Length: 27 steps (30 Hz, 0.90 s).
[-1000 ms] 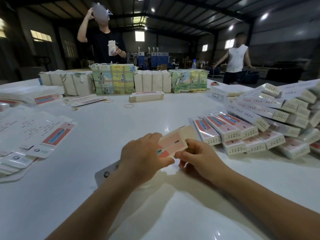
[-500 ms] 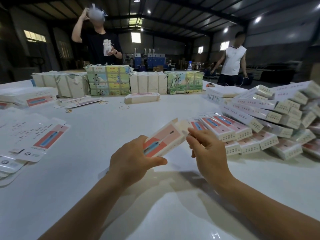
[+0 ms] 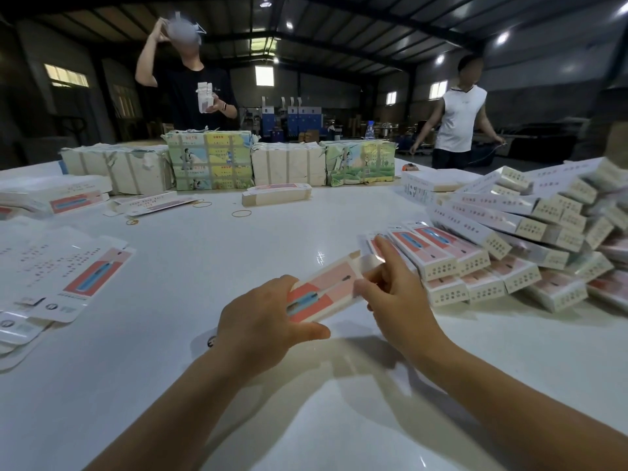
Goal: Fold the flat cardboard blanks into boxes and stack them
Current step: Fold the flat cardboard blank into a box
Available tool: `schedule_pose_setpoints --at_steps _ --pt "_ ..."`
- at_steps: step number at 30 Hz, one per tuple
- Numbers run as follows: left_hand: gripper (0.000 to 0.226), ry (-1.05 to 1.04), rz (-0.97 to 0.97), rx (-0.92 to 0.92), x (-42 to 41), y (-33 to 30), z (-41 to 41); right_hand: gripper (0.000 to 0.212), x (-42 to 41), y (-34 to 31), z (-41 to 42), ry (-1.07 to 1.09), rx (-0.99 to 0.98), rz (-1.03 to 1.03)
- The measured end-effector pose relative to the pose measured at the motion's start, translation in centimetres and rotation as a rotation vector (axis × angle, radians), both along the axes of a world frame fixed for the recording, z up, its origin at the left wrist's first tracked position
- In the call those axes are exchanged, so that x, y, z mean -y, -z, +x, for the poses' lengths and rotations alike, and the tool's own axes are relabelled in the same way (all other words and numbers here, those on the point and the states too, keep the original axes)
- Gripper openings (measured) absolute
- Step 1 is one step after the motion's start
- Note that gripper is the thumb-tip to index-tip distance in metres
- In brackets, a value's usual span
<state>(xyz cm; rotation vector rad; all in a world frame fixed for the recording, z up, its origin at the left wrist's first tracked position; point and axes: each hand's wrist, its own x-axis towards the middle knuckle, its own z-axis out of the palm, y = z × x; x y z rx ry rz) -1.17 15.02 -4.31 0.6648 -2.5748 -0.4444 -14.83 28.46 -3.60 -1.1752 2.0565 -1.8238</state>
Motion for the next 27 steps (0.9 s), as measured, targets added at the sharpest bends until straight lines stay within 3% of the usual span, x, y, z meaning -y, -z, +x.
schedule_pose_setpoints --at_steps 5,7,13,15,17,18,20,22,23,25,27 --pt "0.056 -0.023 -0.083 0.018 -0.2 0.3 -0.1 0.017 -0.1 0.0 -0.1 0.016 0.020 0.030" --pt "0.055 -0.030 -0.081 0.016 -0.3 0.3 -0.2 0.013 -0.1 0.1 0.0 0.010 -0.021 0.024" --pt "0.059 -0.060 -0.057 0.038 -0.7 0.4 -0.6 0.023 -0.1 -0.3 0.3 -0.025 -0.024 0.043" --pt "0.063 -0.051 -0.021 0.011 -0.9 0.2 -0.7 0.022 0.0 -0.4 0.1 0.089 -0.066 0.047" --pt "0.069 -0.057 0.016 -0.012 -1.1 0.0 -0.6 0.068 0.1 -0.5 -0.4 0.251 -0.053 0.070" --pt "0.071 -0.064 0.023 -0.013 -1.3 0.0 -0.7 0.085 0.2 -0.5 -0.7 0.253 0.090 0.047" --pt "0.072 -0.065 0.022 0.001 -1.7 0.1 -0.8 0.090 0.4 -0.5 -0.9 0.034 0.571 -0.107" --pt "0.074 -0.047 0.033 0.021 -2.2 0.1 -1.2 0.063 0.7 -0.3 -1.0 -0.238 0.911 -0.258" --pt "0.076 -0.035 0.050 0.030 -2.3 0.1 -1.3 0.050 0.8 -0.1 -1.1 -0.286 0.923 -0.304" --pt "0.079 -0.014 0.085 0.035 -2.5 0.0 -1.4 0.033 0.9 0.1 -1.2 -0.276 0.761 -0.329" --pt "0.078 0.005 0.096 0.033 -2.4 0.0 -1.2 0.011 0.5 0.2 -0.8 -0.165 0.301 -0.214"
